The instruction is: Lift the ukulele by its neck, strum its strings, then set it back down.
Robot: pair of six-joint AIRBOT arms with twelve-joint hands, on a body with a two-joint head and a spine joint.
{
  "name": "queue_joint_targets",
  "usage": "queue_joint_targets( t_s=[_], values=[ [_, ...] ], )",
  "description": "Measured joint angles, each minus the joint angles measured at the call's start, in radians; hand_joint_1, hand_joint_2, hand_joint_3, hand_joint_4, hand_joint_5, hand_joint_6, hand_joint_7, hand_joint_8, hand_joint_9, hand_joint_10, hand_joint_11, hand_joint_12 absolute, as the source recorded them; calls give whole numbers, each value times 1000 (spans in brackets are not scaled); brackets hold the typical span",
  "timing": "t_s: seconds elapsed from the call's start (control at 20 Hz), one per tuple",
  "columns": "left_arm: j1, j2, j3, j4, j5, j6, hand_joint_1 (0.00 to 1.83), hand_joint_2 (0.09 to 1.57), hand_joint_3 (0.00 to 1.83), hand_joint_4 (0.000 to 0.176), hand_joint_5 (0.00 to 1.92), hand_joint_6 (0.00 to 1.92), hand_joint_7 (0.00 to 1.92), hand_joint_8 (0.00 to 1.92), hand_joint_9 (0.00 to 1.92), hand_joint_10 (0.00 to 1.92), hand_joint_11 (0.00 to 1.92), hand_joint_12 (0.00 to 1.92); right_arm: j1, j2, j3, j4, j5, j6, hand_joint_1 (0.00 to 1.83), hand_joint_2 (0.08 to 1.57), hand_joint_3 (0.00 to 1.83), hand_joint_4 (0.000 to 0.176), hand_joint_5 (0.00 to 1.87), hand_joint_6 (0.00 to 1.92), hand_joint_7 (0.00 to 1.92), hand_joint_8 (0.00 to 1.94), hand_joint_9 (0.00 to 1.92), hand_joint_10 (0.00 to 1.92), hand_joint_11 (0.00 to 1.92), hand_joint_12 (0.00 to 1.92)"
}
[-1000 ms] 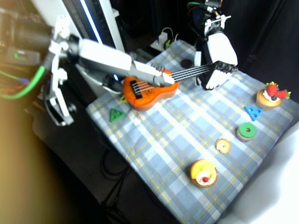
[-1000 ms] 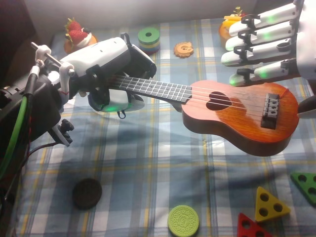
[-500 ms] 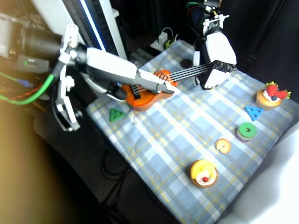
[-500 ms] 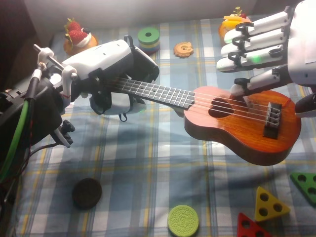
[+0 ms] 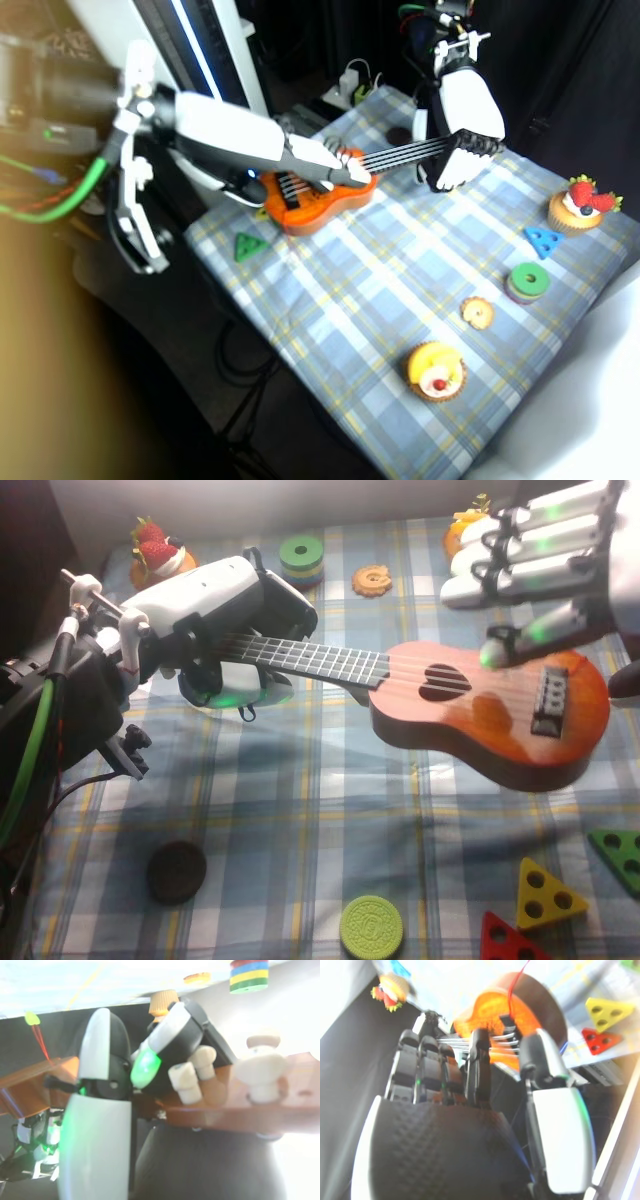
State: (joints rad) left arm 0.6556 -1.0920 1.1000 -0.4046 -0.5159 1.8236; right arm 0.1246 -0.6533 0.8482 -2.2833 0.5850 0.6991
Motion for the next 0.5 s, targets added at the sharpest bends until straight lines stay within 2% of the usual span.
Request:
queue_joint_targets(
  t_s=[0.05,0.1,0.15,0.2,0.25,0.3,0.35,0.4,0.45,0.5],
  values=[
    [1,0,0,0,-3,1,1470,1187,5,35,938,1921,1141,1921,1440,1921,1533,1921,22,15,-3,14,5,-3,588,1298,2,12,454,5,0,0,23,7,0,655],
    [2,1,0,1,-8,0,1477,1187,4,34,934,1921,1140,1921,1443,1921,1537,1921,35,24,-6,13,3,-6,573,1296,1,0,450,2,1,0,28,7,0,783],
    [2,1,0,0,-9,0,1484,1184,3,34,935,1921,1138,1921,1442,1921,1537,1921,35,27,-6,14,-2,-11,576,1295,0,0,440,1,0,0,31,6,0,831],
    [3,1,0,0,-9,0,1485,1182,1,36,941,1921,1149,1921,1447,1921,1538,1921,35,27,-6,9,-6,-18,576,1295,0,17,447,4,0,0,32,6,0,841],
    [5,1,0,0,-10,0,1496,1178,0,37,940,1921,1146,1921,1445,1921,1536,1921,35,27,-6,8,-10,-23,573,1295,0,0,448,5,1,0,31,6,0,844],
    [5,1,0,0,-10,0,1493,1178,0,38,937,1921,1145,1921,1439,1921,1524,1921,35,27,-6,10,-18,-24,574,1296,0,0,439,1,0,0,32,6,0,845],
    [5,1,0,0,-10,0,1499,1175,0,39,940,1921,1147,1921,1437,1921,1519,1921,35,27,-6,13,-28,-27,574,1296,0,17,447,4,0,0,32,6,0,846],
    [5,1,0,0,-10,0,1482,1181,1,41,945,1921,1149,1921,1439,1921,1519,1921,35,27,-6,11,-31,-31,572,1295,0,0,448,4,1,0,31,5,0,846],
    [5,1,0,0,-10,0,1474,1182,1,41,943,1921,1153,1921,1439,1921,1517,1921,35,27,-6,7,-30,-30,573,1296,0,0,439,1,0,0,32,6,0,847],
    [5,1,0,0,-10,0,1493,1179,0,40,949,1921,1158,1921,1439,1921,1513,1921,35,27,-6,3,-30,-30,574,1296,0,17,447,4,0,0,32,5,0,848]
  ],
)
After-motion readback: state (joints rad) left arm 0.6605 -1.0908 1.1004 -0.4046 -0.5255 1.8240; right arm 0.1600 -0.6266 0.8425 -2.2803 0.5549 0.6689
